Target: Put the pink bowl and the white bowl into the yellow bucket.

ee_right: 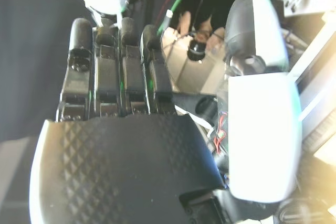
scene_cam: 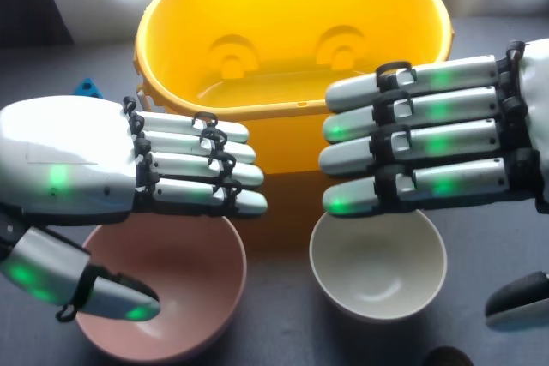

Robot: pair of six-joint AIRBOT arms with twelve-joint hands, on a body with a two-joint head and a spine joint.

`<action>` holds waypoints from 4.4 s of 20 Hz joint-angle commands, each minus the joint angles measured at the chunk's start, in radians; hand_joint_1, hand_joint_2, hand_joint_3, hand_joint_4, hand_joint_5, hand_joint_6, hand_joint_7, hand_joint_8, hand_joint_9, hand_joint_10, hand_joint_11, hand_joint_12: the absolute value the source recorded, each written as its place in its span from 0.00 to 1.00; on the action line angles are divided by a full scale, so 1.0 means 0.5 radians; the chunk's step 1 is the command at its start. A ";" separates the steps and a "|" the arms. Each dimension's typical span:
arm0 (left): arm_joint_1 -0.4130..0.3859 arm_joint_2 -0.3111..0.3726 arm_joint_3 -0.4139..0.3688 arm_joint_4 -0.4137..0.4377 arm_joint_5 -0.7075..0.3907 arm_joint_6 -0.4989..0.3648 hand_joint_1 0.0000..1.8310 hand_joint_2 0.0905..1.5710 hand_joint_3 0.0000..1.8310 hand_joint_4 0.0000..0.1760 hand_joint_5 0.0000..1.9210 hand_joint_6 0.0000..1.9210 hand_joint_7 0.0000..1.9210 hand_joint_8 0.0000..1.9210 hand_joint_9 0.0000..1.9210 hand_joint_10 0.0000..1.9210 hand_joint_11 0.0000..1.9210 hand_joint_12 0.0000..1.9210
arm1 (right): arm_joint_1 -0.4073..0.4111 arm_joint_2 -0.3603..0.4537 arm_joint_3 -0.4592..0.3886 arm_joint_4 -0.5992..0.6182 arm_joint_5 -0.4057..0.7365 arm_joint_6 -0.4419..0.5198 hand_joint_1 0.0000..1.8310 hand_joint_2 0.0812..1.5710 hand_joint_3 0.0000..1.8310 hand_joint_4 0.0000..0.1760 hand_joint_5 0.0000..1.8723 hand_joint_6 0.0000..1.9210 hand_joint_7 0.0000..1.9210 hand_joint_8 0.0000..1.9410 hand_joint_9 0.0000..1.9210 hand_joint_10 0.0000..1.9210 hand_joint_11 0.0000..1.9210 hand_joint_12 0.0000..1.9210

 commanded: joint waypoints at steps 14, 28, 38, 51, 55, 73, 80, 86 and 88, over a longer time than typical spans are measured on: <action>-0.117 0.026 0.023 0.188 -0.128 -0.230 0.09 0.77 0.00 0.00 0.02 0.00 0.00 0.00 0.00 0.00 0.00 0.00 | 0.011 0.191 -0.155 0.032 -0.158 0.377 0.07 0.75 0.00 0.00 0.04 0.00 0.02 0.00 0.00 0.00 0.00 0.07; -0.282 0.047 0.265 0.508 -0.477 -0.607 0.61 0.54 0.01 0.00 0.00 0.00 0.00 0.00 0.00 0.00 0.00 0.15 | -0.045 0.278 -0.257 -0.094 -0.523 0.370 0.59 0.55 0.00 0.00 0.00 0.00 0.00 0.00 0.00 0.00 0.00 0.10; -0.178 0.070 0.314 0.548 -0.526 -0.522 0.61 0.58 0.00 0.00 0.01 0.00 0.00 0.00 0.00 0.00 0.00 0.29 | -0.201 0.079 -0.160 0.008 -0.575 0.221 0.64 0.58 0.00 0.00 0.04 0.00 0.00 0.00 0.00 0.00 0.00 0.28; 0.210 -0.017 0.265 0.327 -0.437 -0.251 0.60 0.58 0.00 0.00 0.02 0.00 0.00 0.00 0.00 0.00 0.00 0.32 | -0.405 -0.154 -0.051 0.018 -0.656 -0.036 0.66 0.61 0.00 0.00 0.05 0.00 0.01 0.00 0.00 0.00 0.00 0.32; 0.314 -0.051 0.282 0.269 -0.408 -0.181 0.59 0.59 0.00 0.00 0.03 0.00 0.00 0.00 0.02 0.00 0.00 0.36 | -0.419 -0.193 -0.025 0.018 -0.663 -0.037 0.64 0.61 0.00 0.00 0.04 0.00 0.00 0.00 0.00 0.00 0.00 0.29; 0.421 -0.137 0.252 0.258 -0.260 -0.103 0.62 0.59 0.00 0.00 0.04 0.00 0.03 0.00 0.04 0.00 0.00 0.38 | -0.452 -0.384 0.104 0.150 -0.743 -0.099 0.66 0.61 0.00 0.00 0.09 0.00 0.04 0.00 0.02 0.00 0.00 0.38; 0.420 -0.146 0.226 0.284 -0.236 -0.084 0.61 0.59 0.00 0.00 0.04 0.00 0.03 0.00 0.04 0.00 0.00 0.40 | -0.481 -0.399 0.129 0.156 -0.742 -0.114 0.66 0.59 0.00 0.00 0.07 0.00 0.05 0.00 0.04 0.01 0.00 0.45; 0.412 -0.146 0.222 0.284 -0.233 -0.084 0.61 0.61 0.00 0.00 0.04 0.00 0.04 0.00 0.05 0.00 0.00 0.34 | -0.489 -0.398 0.139 0.185 -0.738 -0.114 0.67 0.60 0.00 0.00 0.09 0.00 0.05 0.00 0.04 0.01 0.00 0.44; 0.412 -0.146 0.221 0.284 -0.233 -0.084 0.60 0.61 0.00 0.00 0.04 0.00 0.04 0.00 0.05 0.00 0.00 0.37 | -0.489 -0.398 0.141 0.185 -0.738 -0.115 0.67 0.60 0.00 0.00 0.08 0.00 0.05 0.00 0.04 0.00 0.00 0.44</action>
